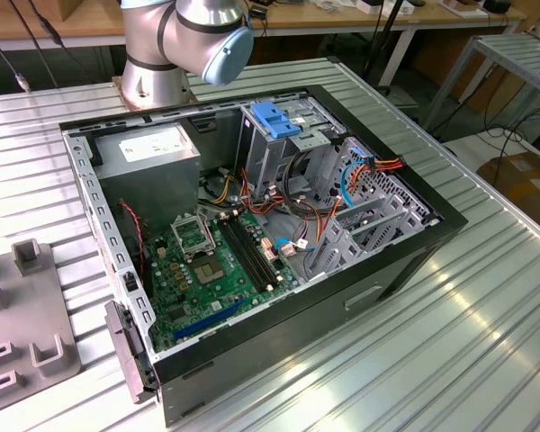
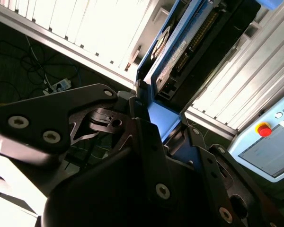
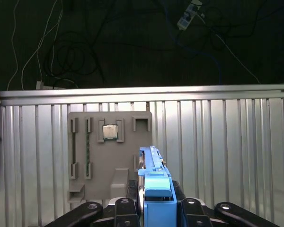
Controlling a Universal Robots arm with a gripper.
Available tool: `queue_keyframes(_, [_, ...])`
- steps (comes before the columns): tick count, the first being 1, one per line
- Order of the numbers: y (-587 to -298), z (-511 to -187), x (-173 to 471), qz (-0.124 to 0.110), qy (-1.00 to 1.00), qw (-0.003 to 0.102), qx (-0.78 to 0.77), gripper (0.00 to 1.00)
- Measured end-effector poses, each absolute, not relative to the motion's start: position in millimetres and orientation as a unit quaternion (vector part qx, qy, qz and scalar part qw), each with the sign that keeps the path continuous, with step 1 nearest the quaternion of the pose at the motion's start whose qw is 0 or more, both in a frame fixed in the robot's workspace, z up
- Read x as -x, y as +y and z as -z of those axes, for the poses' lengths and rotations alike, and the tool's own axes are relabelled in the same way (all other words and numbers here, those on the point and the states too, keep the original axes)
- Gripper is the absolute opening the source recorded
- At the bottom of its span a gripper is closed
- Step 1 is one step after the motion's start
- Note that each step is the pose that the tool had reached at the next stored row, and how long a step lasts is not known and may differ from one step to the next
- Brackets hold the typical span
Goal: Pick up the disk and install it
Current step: 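Pick up the disk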
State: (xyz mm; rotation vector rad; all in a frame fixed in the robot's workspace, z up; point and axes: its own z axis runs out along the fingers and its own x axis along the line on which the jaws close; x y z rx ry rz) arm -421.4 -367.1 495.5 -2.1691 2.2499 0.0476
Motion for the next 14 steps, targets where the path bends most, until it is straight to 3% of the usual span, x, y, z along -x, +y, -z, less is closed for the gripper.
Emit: queue_keyframes(14, [-367.0,-495.5,406.2,-0.015,0.72,0.008,0.694,0.37])
